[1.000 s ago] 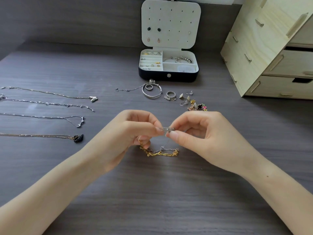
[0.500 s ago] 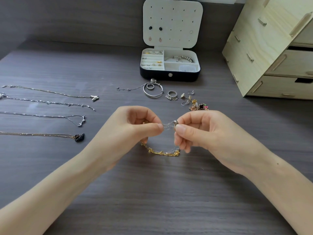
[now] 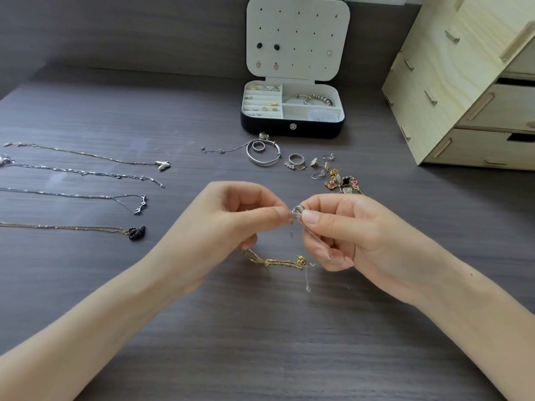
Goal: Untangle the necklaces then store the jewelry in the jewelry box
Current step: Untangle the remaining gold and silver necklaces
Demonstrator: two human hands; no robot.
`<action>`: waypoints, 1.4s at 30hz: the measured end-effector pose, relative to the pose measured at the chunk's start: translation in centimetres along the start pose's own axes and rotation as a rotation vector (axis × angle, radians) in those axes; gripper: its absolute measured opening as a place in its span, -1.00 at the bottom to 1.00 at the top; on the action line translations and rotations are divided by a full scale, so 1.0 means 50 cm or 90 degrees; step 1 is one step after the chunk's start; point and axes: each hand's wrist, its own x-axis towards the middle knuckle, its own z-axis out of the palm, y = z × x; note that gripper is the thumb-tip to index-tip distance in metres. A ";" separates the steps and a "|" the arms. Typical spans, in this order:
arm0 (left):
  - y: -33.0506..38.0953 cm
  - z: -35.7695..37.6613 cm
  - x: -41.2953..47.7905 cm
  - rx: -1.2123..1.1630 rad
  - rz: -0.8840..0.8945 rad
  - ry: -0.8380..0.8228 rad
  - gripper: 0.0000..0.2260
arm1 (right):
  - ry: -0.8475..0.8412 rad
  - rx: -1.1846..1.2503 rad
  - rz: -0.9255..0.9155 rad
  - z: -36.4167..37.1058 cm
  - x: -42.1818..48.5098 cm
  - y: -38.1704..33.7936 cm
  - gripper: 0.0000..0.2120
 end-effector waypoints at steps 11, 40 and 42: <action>-0.004 0.006 0.003 -0.077 -0.050 -0.029 -0.94 | 0.231 -0.337 -0.217 0.016 -0.002 0.026 -0.93; -0.026 0.011 0.008 0.085 0.009 0.044 -0.93 | 0.312 -0.283 -0.185 0.026 0.003 0.019 -0.85; -0.024 0.009 0.008 0.082 -0.003 0.039 -0.91 | 0.305 -0.267 -0.172 0.023 0.002 0.017 -0.83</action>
